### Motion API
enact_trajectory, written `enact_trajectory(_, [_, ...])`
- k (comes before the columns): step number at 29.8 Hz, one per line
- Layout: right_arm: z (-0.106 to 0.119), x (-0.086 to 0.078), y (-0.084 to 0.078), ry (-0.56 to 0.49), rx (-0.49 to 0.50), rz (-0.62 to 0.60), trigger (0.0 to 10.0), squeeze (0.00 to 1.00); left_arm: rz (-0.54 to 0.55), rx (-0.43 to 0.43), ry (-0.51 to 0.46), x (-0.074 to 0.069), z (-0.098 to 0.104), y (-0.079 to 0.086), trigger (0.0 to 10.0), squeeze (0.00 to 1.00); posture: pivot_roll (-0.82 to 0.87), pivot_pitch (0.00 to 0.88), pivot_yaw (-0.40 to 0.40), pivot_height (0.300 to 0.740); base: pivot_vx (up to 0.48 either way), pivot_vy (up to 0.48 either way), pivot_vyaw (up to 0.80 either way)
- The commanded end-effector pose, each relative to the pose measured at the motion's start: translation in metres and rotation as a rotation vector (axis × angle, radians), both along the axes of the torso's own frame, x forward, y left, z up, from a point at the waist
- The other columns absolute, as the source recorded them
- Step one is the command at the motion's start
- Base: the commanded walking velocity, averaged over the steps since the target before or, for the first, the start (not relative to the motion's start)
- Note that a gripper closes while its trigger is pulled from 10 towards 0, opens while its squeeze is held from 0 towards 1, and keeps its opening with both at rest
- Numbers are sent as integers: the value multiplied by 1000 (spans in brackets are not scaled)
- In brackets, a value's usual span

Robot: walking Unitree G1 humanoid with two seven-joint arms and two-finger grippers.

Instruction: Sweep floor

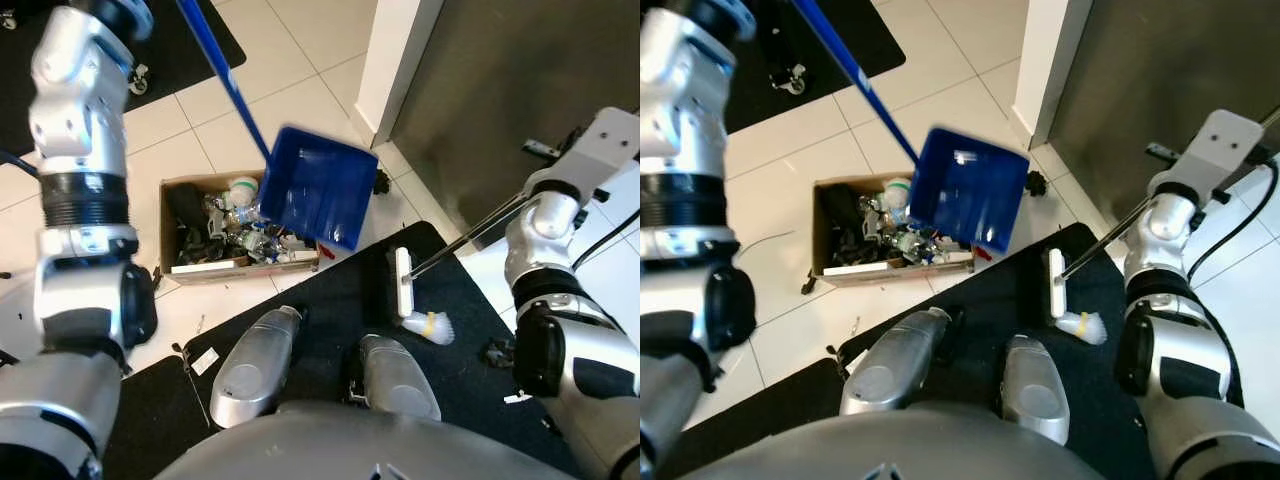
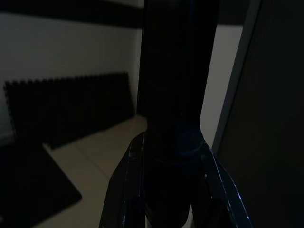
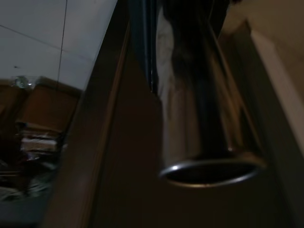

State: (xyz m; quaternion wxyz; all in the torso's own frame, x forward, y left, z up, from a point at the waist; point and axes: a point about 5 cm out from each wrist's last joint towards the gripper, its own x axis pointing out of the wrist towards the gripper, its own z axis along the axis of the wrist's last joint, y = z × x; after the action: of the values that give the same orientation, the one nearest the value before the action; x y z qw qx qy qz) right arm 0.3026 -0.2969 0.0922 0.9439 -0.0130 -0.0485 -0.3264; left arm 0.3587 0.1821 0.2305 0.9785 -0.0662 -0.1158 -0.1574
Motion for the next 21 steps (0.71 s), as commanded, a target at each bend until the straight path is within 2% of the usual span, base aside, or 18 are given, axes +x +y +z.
enact_trajectory(1, [28,4,-14,-98,-28,-49,10000,0,-6,-28,-23,-4,6,-6,10000,0,177,0,24,740,0,0,0])
enact_trajectory(10, [44,-7,-43,-119,-84,-166,10000,0,1,-33,17,-6,0,-10,10000,0,172,0,23,740,0,0,0])
enact_trajectory(13, [55,-15,-56,-148,-110,-209,10000,0,-4,-21,56,-8,-8,-18,10000,0,163,0,25,740,0,0,0])
enact_trajectory(14, [55,-15,-56,-148,-110,-209,10000,0,-4,-21,56,-8,-8,-18,10000,0,163,0,25,740,0,0,0])
enact_trajectory(15, [60,-20,-64,-151,-134,-230,10000,0,-2,-22,75,-8,-13,-21,10000,0,156,0,26,740,0,0,0])
enact_trajectory(18, [62,-25,-73,-132,-152,-253,10000,0,1,-21,84,-7,-15,-26,10000,0,150,0,25,740,0,0,0])
enact_trajectory(21, [61,-26,-75,-124,-156,-258,10000,0,0,-22,86,-7,-15,-27,10000,0,150,0,25,740,0,0,0])
